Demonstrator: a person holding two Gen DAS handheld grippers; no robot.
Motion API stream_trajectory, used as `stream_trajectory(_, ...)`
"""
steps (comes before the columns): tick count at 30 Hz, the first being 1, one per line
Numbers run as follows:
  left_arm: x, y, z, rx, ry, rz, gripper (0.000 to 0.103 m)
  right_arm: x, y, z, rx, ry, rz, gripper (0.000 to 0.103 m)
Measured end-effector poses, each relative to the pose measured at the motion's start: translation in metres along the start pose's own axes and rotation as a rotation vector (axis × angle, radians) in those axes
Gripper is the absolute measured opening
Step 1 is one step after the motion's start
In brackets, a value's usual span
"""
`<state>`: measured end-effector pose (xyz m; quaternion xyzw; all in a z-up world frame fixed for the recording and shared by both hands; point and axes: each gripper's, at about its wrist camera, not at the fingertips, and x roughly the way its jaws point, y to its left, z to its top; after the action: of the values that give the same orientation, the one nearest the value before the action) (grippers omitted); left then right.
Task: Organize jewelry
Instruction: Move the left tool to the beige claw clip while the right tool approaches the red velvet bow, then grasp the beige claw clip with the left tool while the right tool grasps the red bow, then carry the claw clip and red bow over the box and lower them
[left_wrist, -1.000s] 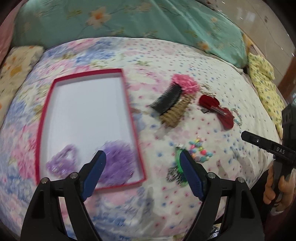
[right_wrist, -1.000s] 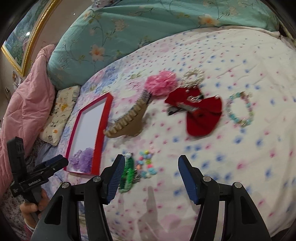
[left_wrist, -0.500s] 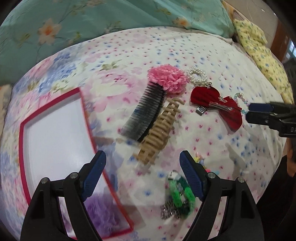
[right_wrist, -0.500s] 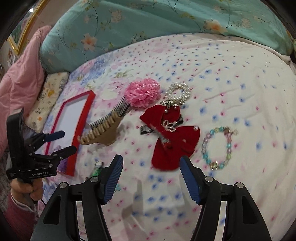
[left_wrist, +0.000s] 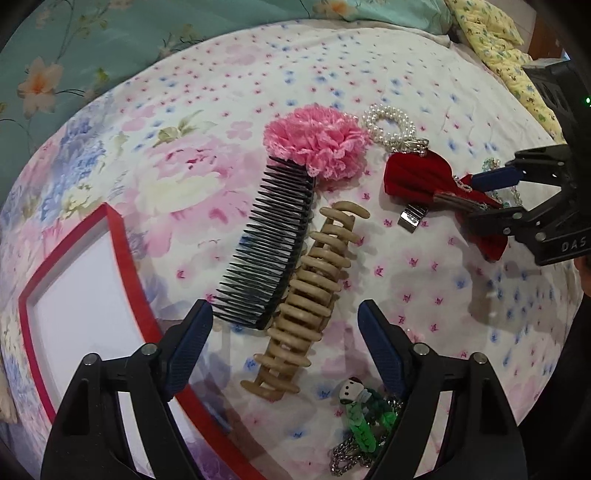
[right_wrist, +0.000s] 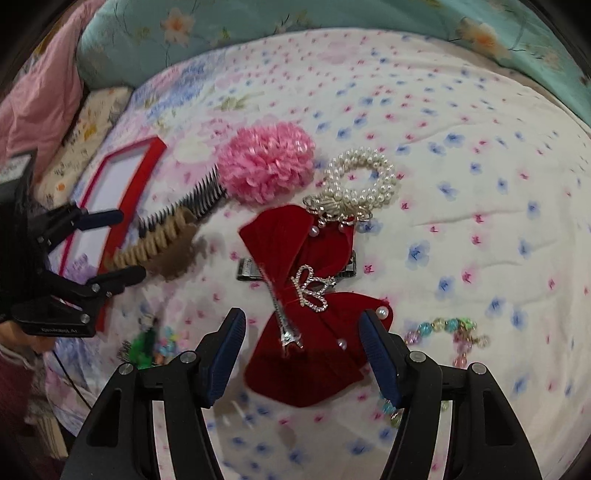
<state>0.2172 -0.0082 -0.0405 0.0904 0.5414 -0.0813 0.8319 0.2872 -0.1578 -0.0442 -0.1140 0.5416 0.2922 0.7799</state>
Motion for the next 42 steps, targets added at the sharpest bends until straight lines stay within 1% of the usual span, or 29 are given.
stream_trajectory(1,0.002,-0.001,0.000,0.002,0.006,-0.010,0.065,0.003,0.001,0.001,-0.018,0.005,-0.016,0.065)
stream_trajectory(2,0.003,-0.002,0.000,0.003,0.016,-0.025,0.048,0.004,0.002,0.001,-0.026,0.006,-0.025,0.064)
stream_trajectory(3,0.005,-0.002,0.000,0.001,0.024,-0.040,0.037,0.004,0.002,0.002,-0.030,0.001,-0.035,0.056)
stream_trajectory(4,0.006,-0.003,0.000,0.000,0.028,-0.050,0.033,0.003,0.002,0.003,-0.031,-0.002,-0.040,0.050)
stream_trajectory(5,0.006,-0.004,-0.001,0.002,0.027,-0.055,0.031,0.002,0.001,0.004,-0.028,-0.005,-0.040,0.040)
stream_trajectory(6,0.006,-0.005,-0.003,0.000,0.024,-0.063,0.029,0.001,-0.001,0.004,-0.019,-0.005,-0.027,0.038)
stream_trajectory(8,0.003,-0.006,-0.007,-0.010,0.018,-0.089,0.026,0.001,0.000,0.003,-0.020,-0.005,-0.033,0.035)
stream_trajectory(9,0.001,-0.007,-0.010,-0.018,0.016,-0.099,0.025,0.000,0.002,0.003,-0.023,-0.009,-0.040,0.032)
stream_trajectory(12,-0.006,-0.008,-0.019,-0.044,0.004,-0.130,0.025,-0.005,0.006,-0.002,-0.008,-0.028,-0.049,0.028)
stream_trajectory(17,-0.021,0.000,-0.039,-0.134,-0.026,-0.185,0.025,-0.022,0.015,-0.018,0.061,-0.087,0.006,0.027)
stream_trajectory(22,-0.037,0.021,-0.059,-0.267,-0.068,-0.234,0.025,-0.038,0.029,-0.035,0.131,-0.153,0.056,0.027)
stream_trajectory(27,-0.051,0.039,-0.074,-0.349,-0.108,-0.239,0.025,-0.041,0.049,-0.041,0.162,-0.187,0.110,0.027)
stream_trajectory(31,-0.066,0.055,-0.084,-0.394,-0.145,-0.225,0.025,-0.040,0.068,-0.040,0.154,-0.195,0.146,0.027)
stream_trajectory(36,-0.081,0.080,-0.095,-0.445,-0.179,-0.189,0.025,-0.035,0.093,-0.027,0.128,-0.196,0.188,0.027)
stream_trajectory(42,-0.094,0.113,-0.106,-0.499,-0.208,-0.130,0.025,-0.031,0.126,-0.006,0.083,-0.208,0.217,0.027)
